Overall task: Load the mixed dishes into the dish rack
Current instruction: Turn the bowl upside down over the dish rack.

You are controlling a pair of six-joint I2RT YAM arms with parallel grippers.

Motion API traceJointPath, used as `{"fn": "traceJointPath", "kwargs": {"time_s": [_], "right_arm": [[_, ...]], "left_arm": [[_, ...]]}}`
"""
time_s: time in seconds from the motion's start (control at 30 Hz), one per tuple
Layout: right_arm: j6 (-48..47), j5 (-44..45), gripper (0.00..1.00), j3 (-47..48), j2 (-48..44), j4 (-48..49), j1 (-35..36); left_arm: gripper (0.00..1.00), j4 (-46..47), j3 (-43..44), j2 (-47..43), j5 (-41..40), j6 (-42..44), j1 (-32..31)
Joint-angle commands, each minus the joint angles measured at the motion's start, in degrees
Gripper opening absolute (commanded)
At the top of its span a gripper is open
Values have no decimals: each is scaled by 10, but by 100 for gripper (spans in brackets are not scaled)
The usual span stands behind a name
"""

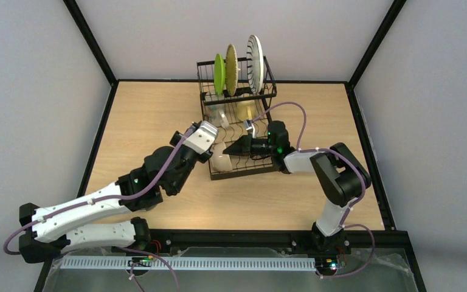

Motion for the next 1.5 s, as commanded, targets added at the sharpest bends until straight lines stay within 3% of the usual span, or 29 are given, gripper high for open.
{"fn": "traceJointPath", "kwargs": {"time_s": [0.0, 0.33, 1.47], "right_arm": [[13, -14, 0, -12, 12, 109, -10], [37, -16, 0, -23, 58, 178, -22], [85, -6, 0, -18, 157, 268, -22]], "left_arm": [[36, 1, -5, -2, 1, 8, 6], [36, -7, -5, 5, 3, 12, 10], [37, -7, -16, 21, 25, -1, 34]]}}
